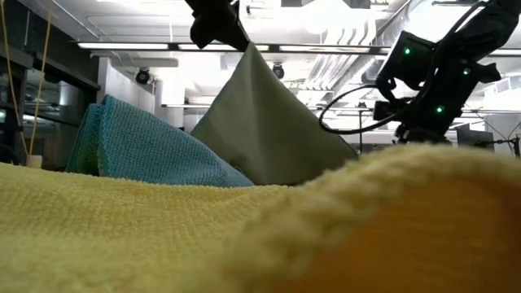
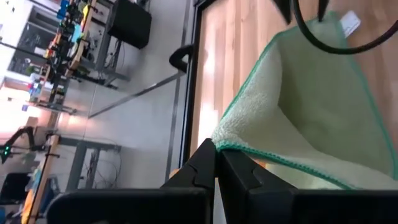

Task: Fold microfiber towels
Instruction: Fold the green microfiber cloth

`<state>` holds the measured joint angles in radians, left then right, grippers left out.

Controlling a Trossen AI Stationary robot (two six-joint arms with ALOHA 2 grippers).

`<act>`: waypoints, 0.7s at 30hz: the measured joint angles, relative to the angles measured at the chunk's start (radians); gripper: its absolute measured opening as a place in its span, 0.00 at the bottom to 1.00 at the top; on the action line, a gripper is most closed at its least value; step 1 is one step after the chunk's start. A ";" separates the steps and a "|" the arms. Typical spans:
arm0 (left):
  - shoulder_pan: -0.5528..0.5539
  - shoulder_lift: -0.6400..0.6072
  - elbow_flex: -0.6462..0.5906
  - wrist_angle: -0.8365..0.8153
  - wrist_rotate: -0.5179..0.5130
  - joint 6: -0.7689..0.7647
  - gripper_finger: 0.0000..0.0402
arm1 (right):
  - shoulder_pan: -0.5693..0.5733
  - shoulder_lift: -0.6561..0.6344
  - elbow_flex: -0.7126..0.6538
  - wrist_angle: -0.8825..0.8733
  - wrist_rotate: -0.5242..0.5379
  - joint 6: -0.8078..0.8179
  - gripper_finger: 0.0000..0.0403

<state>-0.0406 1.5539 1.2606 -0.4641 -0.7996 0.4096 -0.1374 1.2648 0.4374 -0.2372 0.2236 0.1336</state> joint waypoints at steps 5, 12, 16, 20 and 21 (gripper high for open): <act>0.000 0.000 0.000 -0.023 -0.005 -0.028 0.00 | -0.021 0.000 -0.015 -0.020 -0.084 0.042 0.55; -0.002 0.000 0.000 -0.023 -0.005 -0.032 0.00 | -0.062 0.000 -0.070 0.149 -0.174 0.081 0.55; -0.002 -0.004 0.000 -0.035 -0.030 -0.032 0.00 | -0.086 0.000 -0.081 0.157 -0.175 0.115 0.55; -0.002 -0.008 0.000 -0.034 -0.035 -0.032 0.00 | -0.087 0.000 -0.082 0.203 -0.207 0.132 0.55; -0.002 -0.008 0.000 -0.034 -0.035 -0.033 0.00 | -0.086 0.000 -0.082 0.219 -0.223 0.134 0.55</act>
<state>-0.0425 1.5463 1.2606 -0.4979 -0.8345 0.3770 -0.2229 1.2648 0.3550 -0.0182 0.0005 0.2672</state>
